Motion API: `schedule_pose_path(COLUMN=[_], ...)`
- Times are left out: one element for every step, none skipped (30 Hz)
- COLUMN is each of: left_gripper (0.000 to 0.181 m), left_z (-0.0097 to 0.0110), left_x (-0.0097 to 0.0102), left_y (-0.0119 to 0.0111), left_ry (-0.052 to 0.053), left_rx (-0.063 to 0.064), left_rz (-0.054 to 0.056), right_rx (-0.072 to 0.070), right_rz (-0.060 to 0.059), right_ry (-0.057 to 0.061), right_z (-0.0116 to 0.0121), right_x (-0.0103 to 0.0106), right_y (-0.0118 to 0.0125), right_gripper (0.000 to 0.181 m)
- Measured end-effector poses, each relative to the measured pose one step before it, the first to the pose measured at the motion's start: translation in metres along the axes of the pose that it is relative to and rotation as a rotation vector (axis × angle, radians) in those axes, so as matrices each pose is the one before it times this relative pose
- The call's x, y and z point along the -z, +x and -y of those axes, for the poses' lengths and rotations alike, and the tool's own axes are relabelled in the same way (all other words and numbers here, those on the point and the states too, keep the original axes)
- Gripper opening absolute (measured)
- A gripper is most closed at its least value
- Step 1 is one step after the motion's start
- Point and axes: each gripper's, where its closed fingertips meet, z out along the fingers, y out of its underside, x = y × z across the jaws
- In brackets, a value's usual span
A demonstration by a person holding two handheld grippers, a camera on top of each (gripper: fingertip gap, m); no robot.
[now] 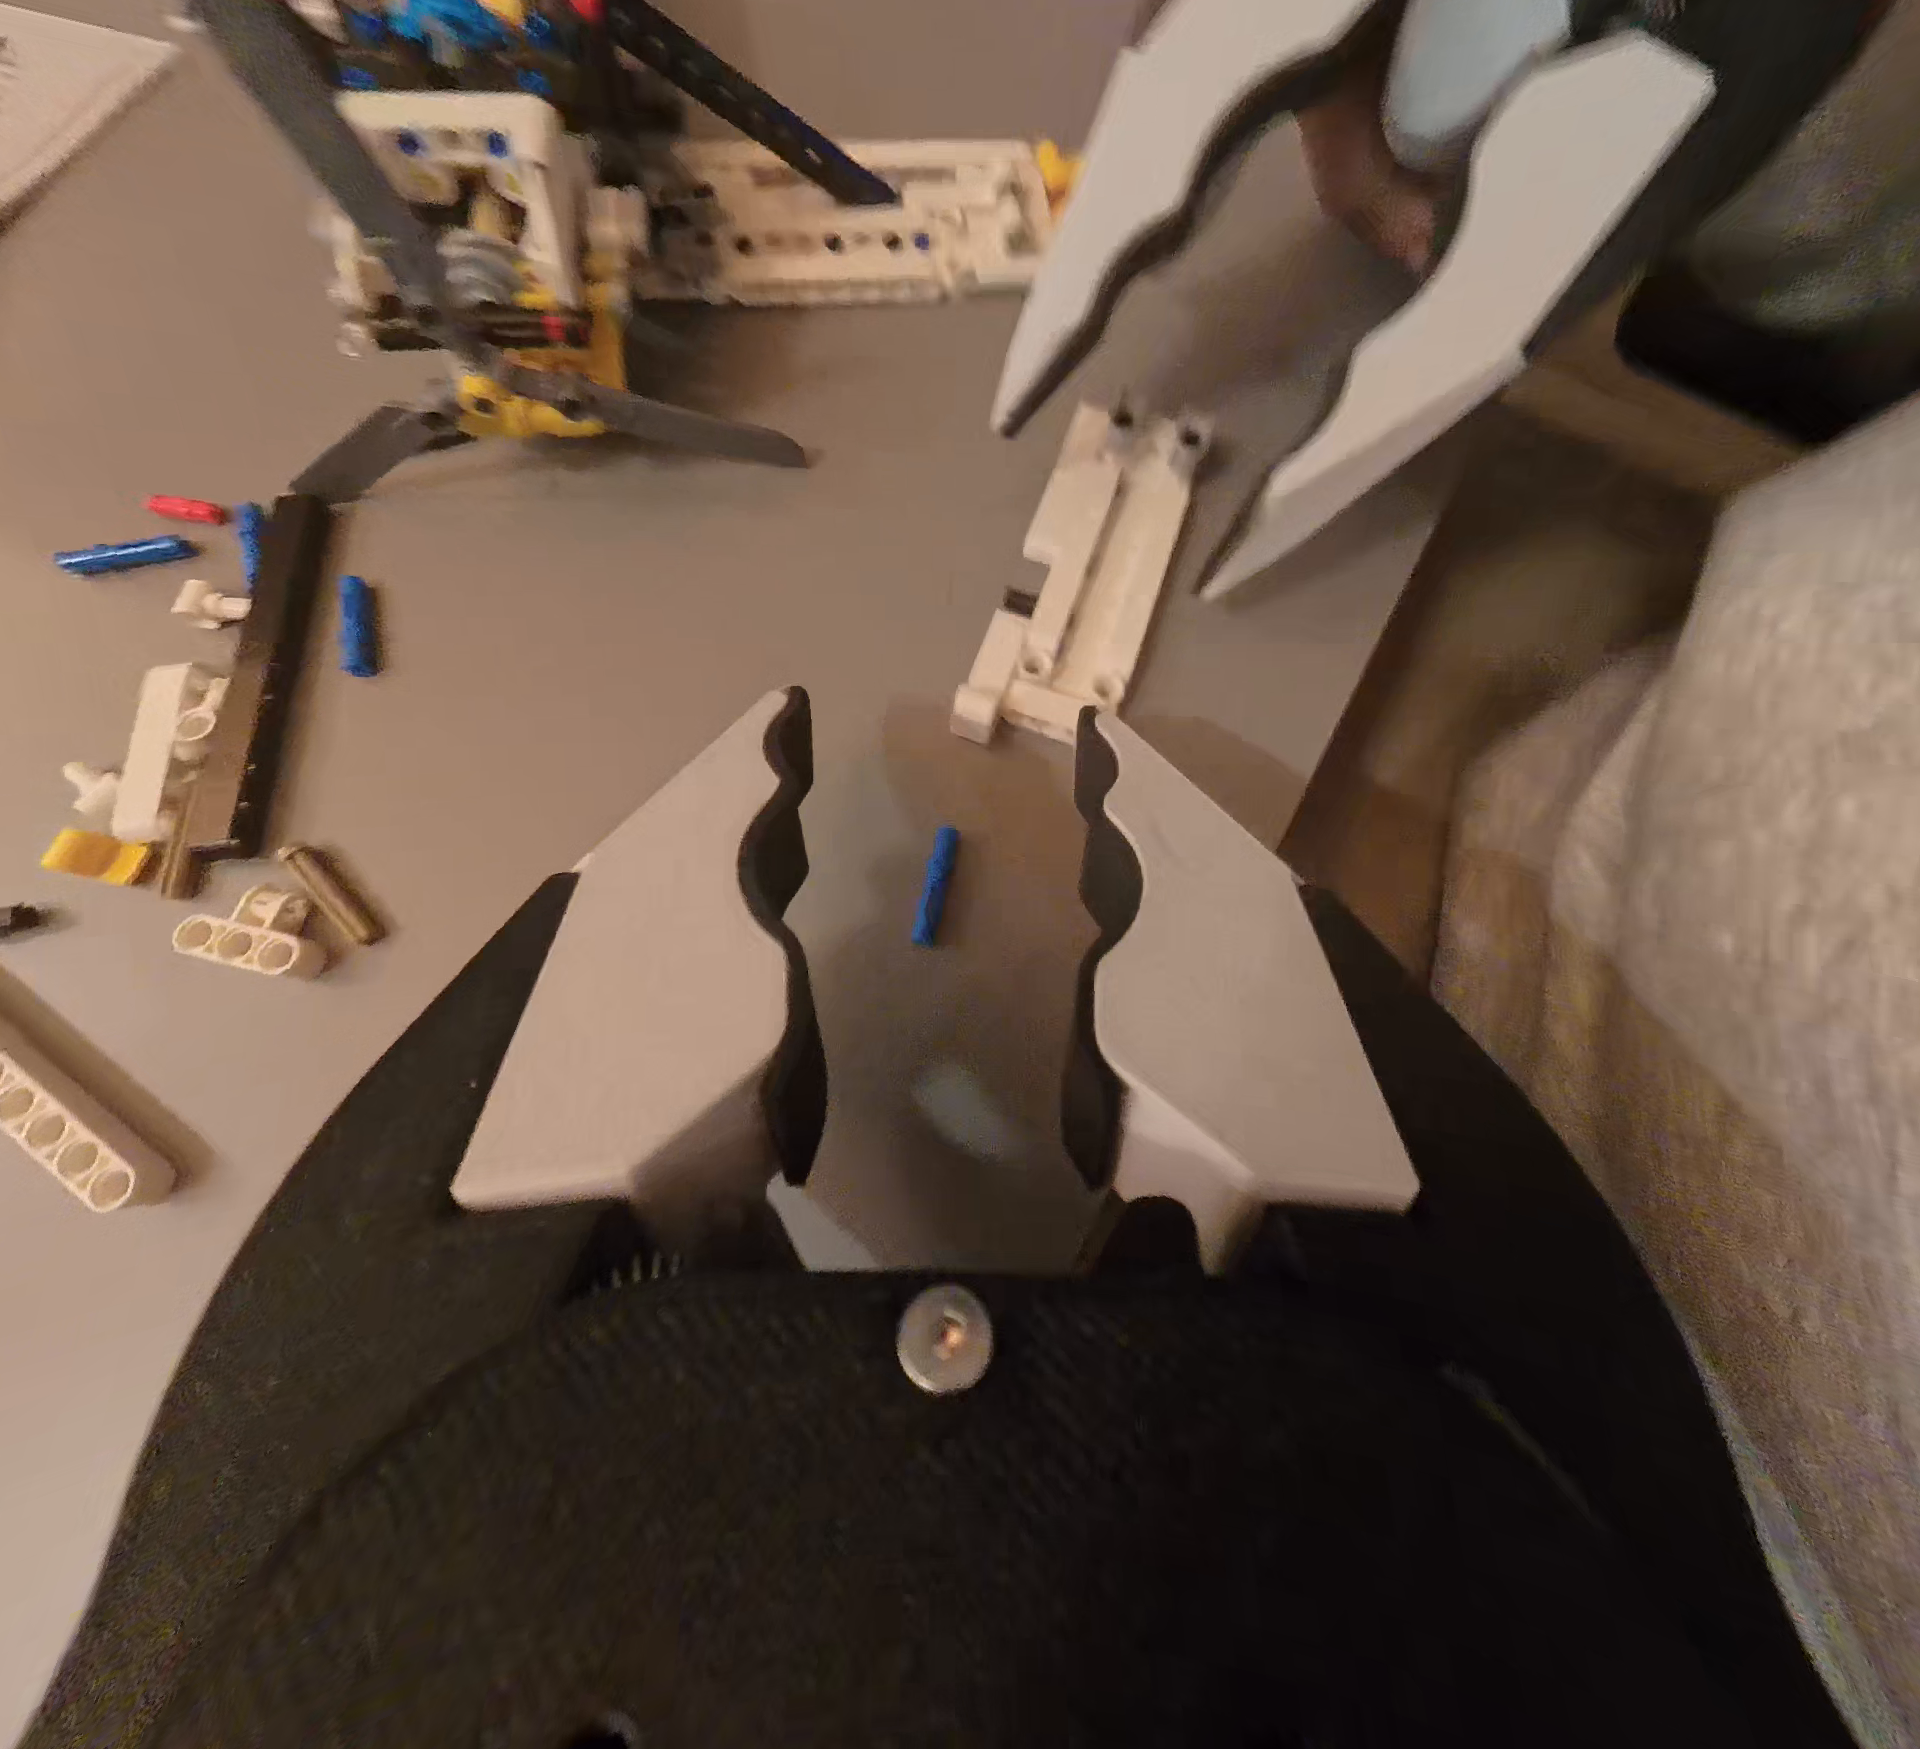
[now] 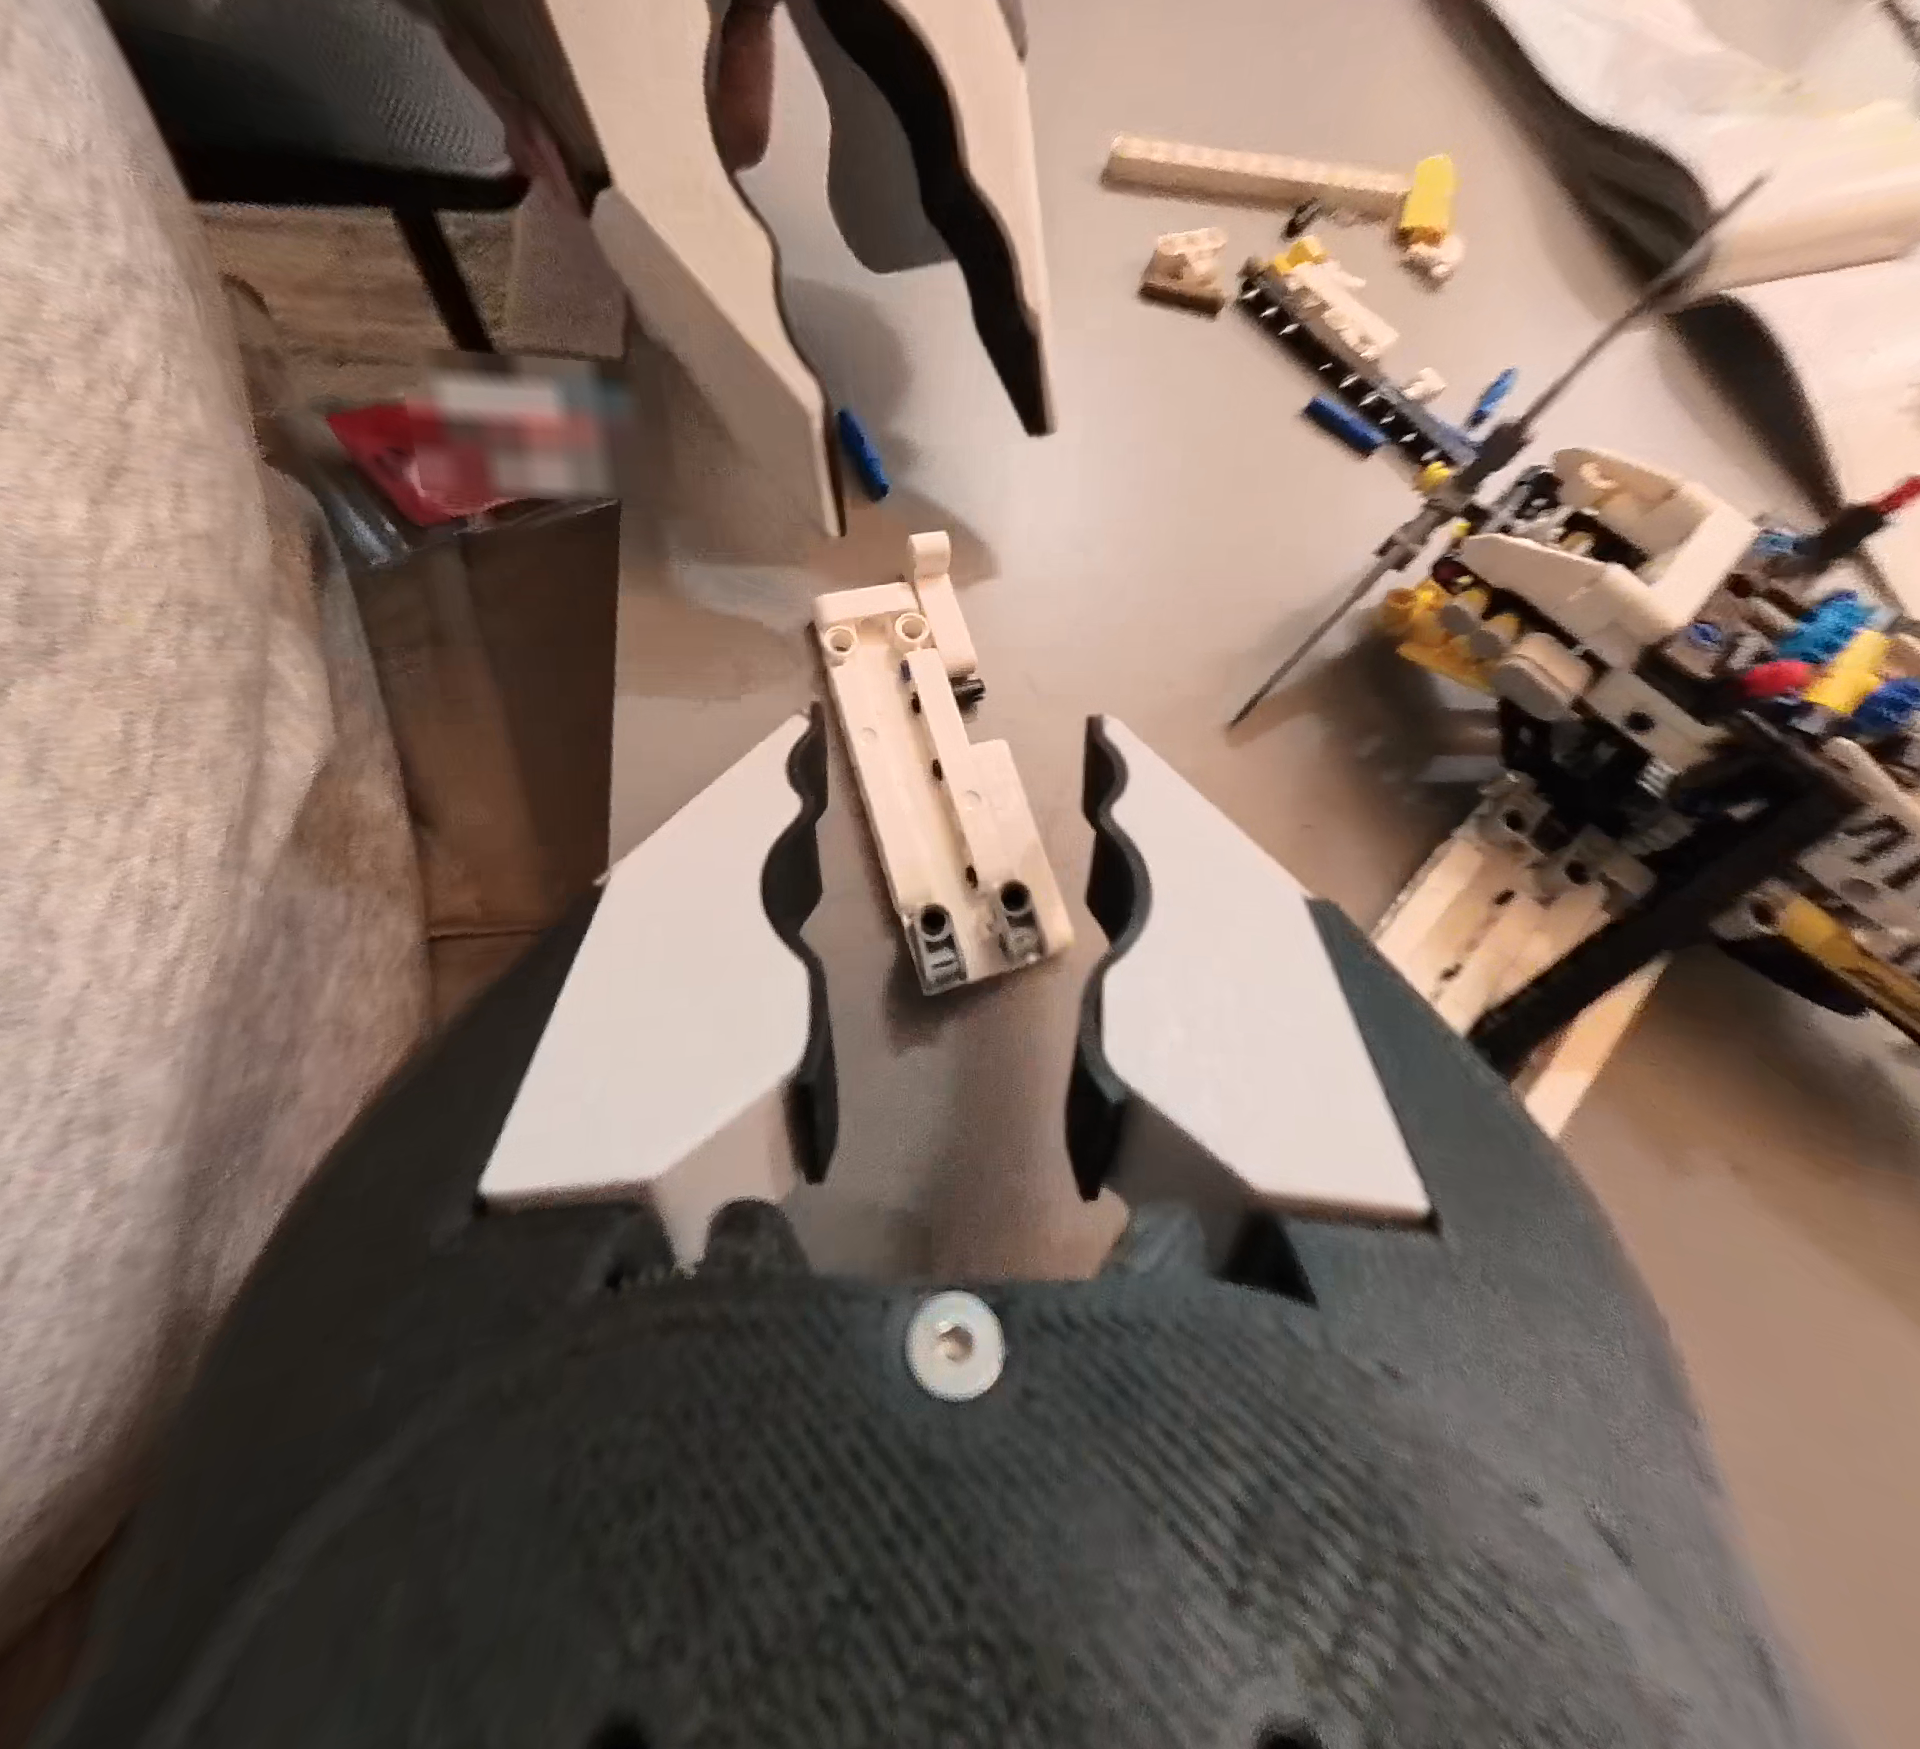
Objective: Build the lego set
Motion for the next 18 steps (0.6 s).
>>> schedule_pose_path(left_gripper=[0.049,0.049,0.049,0.050,0.050,0.049,0.047,0.043,0.038,0.038,0.038,0.037,0.036,0.035,0.034,0.034,0.034,0.034], left_z=[0.00711,0.00889,0.00951,0.01032,0.01078,0.01058,0.00812,0.00489,0.00169,0.00005,-0.00033,-0.00043,0.00012,0.00173,0.00251,0.00300,0.00274,0.00213], left_x=[0.00268,0.00271,0.00244,0.00209,0.00198,0.00181,0.00085,-0.00040,-0.00157,-0.00232,-0.00205,-0.00120,0.00034,0.00151,0.00233,0.00254,0.00246,0.00197], left_y=[-0.00484,-0.00490,-0.00470,-0.00416,-0.00454,-0.00448,-0.00423,-0.00633,-0.00643,-0.00247,0.00005,0.00118,0.00225,0.00157,-0.00026,-0.00178,-0.00175,-0.00082], left_ry=[0.0547,0.0690,0.0694,0.0710,0.0741,0.0735,0.0598,0.0365,0.0077,-0.0063,-0.0080,-0.0050,0.0023,0.0151,0.0219,0.0258,0.0236,0.0193], left_rx=[0.0467,0.0577,0.0743,0.0846,0.0851,0.0732,0.0485,0.0289,0.0138,-0.0056,-0.0164,-0.0169,-0.0120,-0.0055,0.0039,0.0075,0.0079,0.0071], left_rz=[0.0110,0.0053,-0.0034,-0.0131,-0.0100,-0.0044,0.0032,0.0253,0.0330,0.0138,0.0028,-0.0006,-0.0077,-0.0088,-0.0008,0.0081,0.0075,0.0015], right_rx=[-0.0084,-0.0106,-0.0151,-0.0196,-0.0205,-0.0105,-0.0012,0.0010,-0.0028,-0.0071,-0.0101,-0.0091,-0.0038,-0.0042,0.0027,0.0128,0.0123,0.0112], right_rz=[-0.0337,-0.0370,-0.0352,-0.0306,-0.0247,-0.0283,-0.0283,-0.0268,-0.0233,-0.0161,-0.0116,-0.0044,0.0009,0.0001,0.0073,0.0006,-0.0280,-0.0414], right_ry=[0.0174,0.0217,0.0253,0.0262,0.0254,0.0169,0.0198,0.0195,0.0146,0.0090,0.0036,0.0005,0.0031,0.0061,0.0113,0.0273,0.0418,0.0533], right_z=[0.00102,0.00092,0.00136,0.00154,0.00173,0.00178,0.00237,0.00234,0.00156,0.00093,0.00022,-0.00007,0.00045,0.00076,0.00131,0.00351,0.00521,0.00642], right_x=[0.00366,0.00346,0.00321,0.00288,0.00267,0.00276,0.00267,0.00226,0.00167,0.00089,0.00026,-0.00049,-0.00100,-0.00026,0.00086,0.00211,0.00337,0.00463], right_y=[0.00234,0.00298,0.00296,0.00235,0.00163,0.00229,0.00243,0.00274,0.00302,0.00273,0.00250,0.00215,0.00171,0.00122,-0.00095,-0.00082,0.00316,0.00501], right_gripper=[0.050,0.051,0.052,0.053,0.054,0.053,0.054,0.053,0.052,0.051,0.050,0.049,0.048,0.039,0.027,0.026,0.026,0.021])
